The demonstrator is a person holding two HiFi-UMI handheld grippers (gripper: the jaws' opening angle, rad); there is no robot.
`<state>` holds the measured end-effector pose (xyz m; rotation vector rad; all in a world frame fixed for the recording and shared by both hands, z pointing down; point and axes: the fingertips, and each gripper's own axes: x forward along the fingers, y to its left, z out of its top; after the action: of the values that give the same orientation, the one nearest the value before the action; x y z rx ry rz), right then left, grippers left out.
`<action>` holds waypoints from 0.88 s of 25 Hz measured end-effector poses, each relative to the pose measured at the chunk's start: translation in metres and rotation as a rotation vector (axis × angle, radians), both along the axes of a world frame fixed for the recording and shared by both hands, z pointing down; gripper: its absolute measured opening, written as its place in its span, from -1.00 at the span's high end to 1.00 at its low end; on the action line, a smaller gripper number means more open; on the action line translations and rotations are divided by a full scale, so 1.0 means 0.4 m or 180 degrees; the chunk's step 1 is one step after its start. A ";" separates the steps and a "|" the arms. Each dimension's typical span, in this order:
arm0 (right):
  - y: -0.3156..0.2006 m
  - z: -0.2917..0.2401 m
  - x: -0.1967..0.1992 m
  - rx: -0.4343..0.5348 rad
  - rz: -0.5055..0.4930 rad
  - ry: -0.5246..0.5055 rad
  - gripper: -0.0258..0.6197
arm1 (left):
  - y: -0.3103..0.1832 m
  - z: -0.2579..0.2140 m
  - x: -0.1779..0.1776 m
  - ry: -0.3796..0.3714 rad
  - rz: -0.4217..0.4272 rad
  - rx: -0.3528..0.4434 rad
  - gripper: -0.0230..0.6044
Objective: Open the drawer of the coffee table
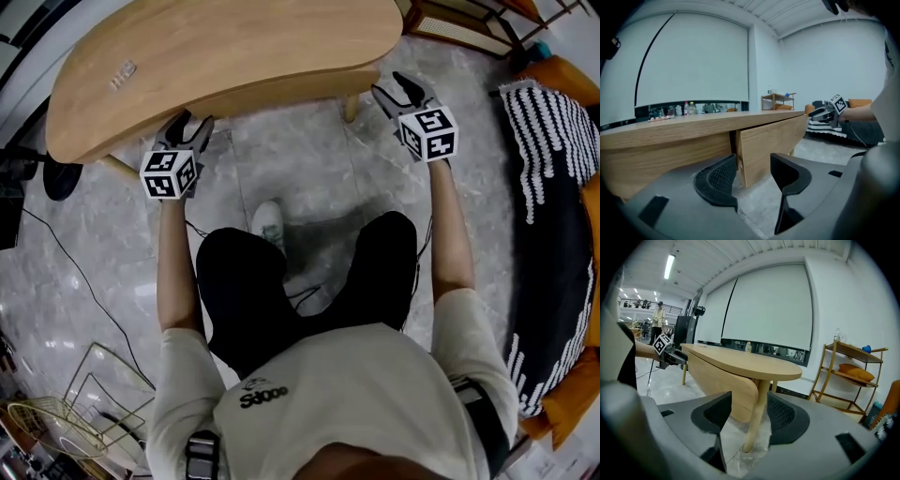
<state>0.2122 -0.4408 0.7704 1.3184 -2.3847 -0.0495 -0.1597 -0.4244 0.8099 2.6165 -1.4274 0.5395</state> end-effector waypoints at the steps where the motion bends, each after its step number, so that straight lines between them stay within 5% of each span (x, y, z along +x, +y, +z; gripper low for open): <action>1: -0.012 0.012 -0.007 -0.0040 -0.0032 -0.0003 0.24 | -0.005 0.002 0.005 -0.0042 0.0050 -0.0002 0.18; 8: -0.069 0.102 -0.066 -0.0309 -0.0211 0.0121 0.19 | -0.029 0.025 0.014 -0.0026 0.0081 -0.0059 0.19; 13: -0.085 0.123 -0.062 -0.0313 -0.0157 0.0075 0.19 | -0.034 0.028 0.008 -0.0079 -0.0005 -0.0064 0.38; 22: -0.054 0.126 -0.059 -0.0406 -0.0025 0.0082 0.19 | -0.006 0.029 0.006 0.0026 -0.0122 -0.0078 0.39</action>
<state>0.1888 -0.4624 0.8209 1.2422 -2.3301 0.0817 -0.1573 -0.4268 0.8214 2.5641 -1.4557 0.5377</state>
